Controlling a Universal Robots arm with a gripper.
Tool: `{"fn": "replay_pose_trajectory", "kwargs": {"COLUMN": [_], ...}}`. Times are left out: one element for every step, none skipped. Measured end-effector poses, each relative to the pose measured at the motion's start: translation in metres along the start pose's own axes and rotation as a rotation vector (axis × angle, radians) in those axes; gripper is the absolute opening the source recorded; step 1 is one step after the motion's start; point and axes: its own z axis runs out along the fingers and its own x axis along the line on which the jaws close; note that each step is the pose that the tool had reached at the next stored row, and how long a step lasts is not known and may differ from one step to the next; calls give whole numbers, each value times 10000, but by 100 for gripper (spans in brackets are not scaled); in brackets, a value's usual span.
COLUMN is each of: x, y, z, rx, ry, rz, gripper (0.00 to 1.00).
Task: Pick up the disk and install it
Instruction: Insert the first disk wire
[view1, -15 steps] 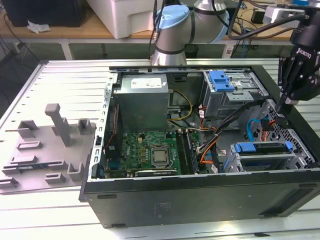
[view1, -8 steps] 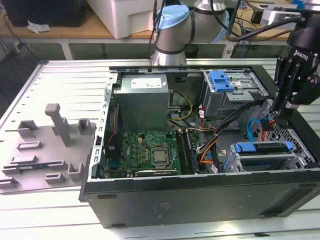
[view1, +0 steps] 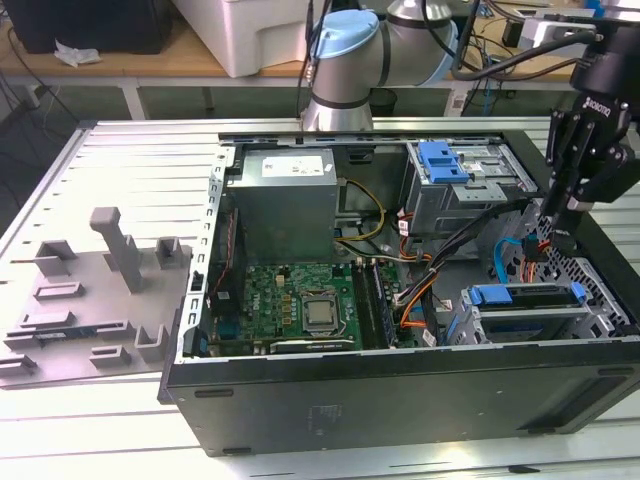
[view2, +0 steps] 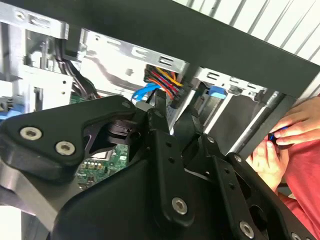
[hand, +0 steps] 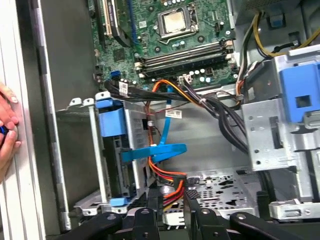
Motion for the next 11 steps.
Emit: {"fn": "replay_pose_trajectory", "kwargs": {"x": [-8, -9, -10, -11, -13, -15, -17, -18, -20, -22, -25], "y": [-11, -11, -11, -12, -14, -21, -28, -33, -37, -43, -54], "z": [11, 14, 18, 21, 25, 29, 33, 36, 39, 45, 51], "rx": [-3, -4, -5, -3, -1, -8, -19, -29, -41, -58, -84], "ry": [1, 3, 12, 35, 56, 77, 96, 108, 121, 148, 201], "rz": [1, 3, 4, 4, 3, 1, 0, -2, -5, -8, -13], "gripper": [34, 34, 34, 34, 34, 34, 34, 34, 34, 34, 34]}}
